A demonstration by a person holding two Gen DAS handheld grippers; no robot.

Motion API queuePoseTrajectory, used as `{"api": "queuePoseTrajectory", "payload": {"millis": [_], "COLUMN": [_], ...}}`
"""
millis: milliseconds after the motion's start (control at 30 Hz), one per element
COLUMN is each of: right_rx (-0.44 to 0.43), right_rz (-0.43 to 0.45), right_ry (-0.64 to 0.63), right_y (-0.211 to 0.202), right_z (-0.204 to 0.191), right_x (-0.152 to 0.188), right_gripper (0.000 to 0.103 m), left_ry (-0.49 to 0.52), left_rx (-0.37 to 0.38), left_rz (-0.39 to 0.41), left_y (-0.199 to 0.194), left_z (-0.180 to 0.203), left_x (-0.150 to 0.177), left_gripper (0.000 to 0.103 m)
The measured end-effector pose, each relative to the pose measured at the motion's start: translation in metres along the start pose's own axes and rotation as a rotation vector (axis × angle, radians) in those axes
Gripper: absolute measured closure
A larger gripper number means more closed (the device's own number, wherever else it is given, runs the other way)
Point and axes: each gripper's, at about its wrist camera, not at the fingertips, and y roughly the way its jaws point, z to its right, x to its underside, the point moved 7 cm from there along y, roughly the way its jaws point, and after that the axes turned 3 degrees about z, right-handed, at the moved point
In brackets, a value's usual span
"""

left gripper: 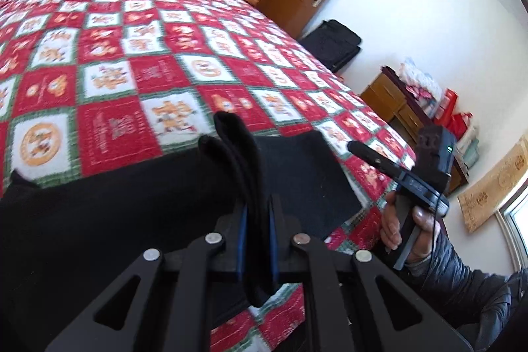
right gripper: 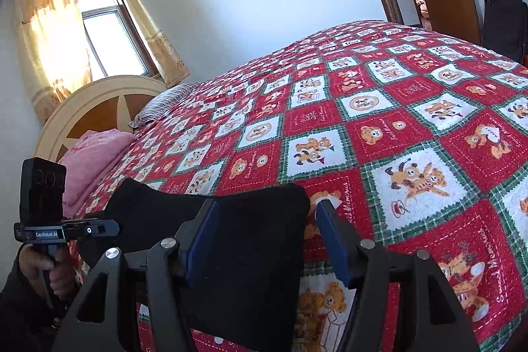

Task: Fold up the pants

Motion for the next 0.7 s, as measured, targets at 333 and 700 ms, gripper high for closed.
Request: {"api": "queuePoseTrajectory", "payload": {"millis": [333, 700], "right_rx": [-0.065, -0.145], "right_rz": [-0.002, -0.253], "right_ry": [-0.09, -0.225], "right_y": [0.0, 0.032], "right_z": [-0.029, -0.063], "right_x": [0.008, 0.058], "right_gripper": [0.04, 0.039], "left_ry": [-0.06, -0.088], "left_rx": [-0.056, -0.086], "left_rz": [0.006, 0.0], "left_y": [-0.01, 0.006], "left_z": [-0.035, -0.058], "left_x": [0.016, 0.034], "left_gripper": [0.091, 0.085]}}
